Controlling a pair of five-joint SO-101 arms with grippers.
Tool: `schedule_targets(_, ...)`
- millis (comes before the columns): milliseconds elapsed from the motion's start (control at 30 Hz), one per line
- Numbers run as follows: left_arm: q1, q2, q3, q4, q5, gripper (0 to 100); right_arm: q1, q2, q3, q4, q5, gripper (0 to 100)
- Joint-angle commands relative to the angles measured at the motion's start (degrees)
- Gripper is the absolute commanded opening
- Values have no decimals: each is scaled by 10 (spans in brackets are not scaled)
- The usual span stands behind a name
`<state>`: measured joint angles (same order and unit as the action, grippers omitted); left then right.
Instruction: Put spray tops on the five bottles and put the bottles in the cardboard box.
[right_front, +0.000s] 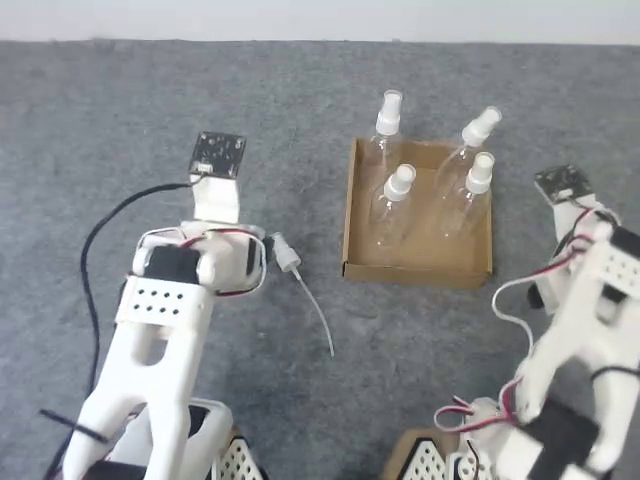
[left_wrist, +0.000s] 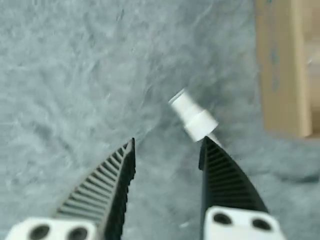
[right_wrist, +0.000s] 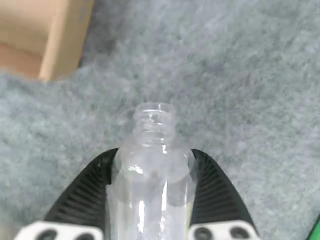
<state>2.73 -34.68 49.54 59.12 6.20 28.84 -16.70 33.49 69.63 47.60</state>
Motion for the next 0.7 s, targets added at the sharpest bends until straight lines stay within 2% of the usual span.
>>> schedule_targets(0, 15, 1, -36, -34, 36, 192, 6, -80, 20, 4, 15, 6)
schedule_targets(133, 15, 111, -69, -54, 46, 192, 2, -110, 44, 5, 15, 6)
schedule_targets(433, 39, 386, -207, -60, 156, 192, 5, -115, 53, 4, 17, 6)
schedule_targets(667, 40, 455, -238, -55, 170, 176, 2, -115, 54, 4, 17, 6)
